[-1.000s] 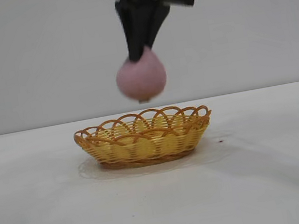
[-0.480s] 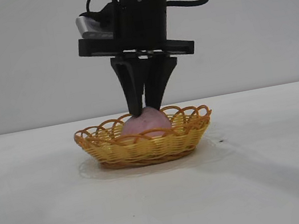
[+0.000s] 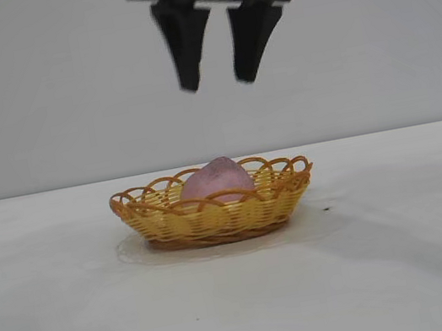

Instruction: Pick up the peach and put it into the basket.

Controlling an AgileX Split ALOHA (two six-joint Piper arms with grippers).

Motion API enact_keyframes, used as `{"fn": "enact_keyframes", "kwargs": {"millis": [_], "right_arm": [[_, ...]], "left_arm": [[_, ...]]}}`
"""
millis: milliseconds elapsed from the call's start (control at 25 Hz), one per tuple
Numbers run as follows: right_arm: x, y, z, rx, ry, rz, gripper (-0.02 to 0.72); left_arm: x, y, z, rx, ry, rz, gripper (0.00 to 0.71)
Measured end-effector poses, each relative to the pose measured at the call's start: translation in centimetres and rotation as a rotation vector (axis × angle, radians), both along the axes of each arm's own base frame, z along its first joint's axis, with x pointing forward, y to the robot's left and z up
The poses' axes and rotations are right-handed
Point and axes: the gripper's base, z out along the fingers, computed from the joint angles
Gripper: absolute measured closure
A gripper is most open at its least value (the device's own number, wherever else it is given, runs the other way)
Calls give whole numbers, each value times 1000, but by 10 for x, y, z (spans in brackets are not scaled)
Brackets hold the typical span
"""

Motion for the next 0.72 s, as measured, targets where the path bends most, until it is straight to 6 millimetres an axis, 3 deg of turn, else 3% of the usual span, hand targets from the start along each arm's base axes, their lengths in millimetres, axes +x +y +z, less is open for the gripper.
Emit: {"fn": "enact_keyframes", "kwargs": {"millis": [240, 360, 480, 600, 720], "right_arm": [[17, -79, -31, -10, 55, -191, 248], [23, -98, -52, -8, 103, -239, 248], [23, -106, -59, 6, 128, -266, 248], [18, -107, -42, 29, 115, -273, 248], [2, -106, -1, 42, 71, -264, 248]], "left_arm": [[0, 0, 0, 0, 0, 0, 326], [0, 0, 0, 0, 0, 0, 326], [0, 0, 0, 0, 0, 0, 326], [0, 0, 0, 2, 0, -1, 326], [0, 0, 0, 2, 0, -1, 326]]}}
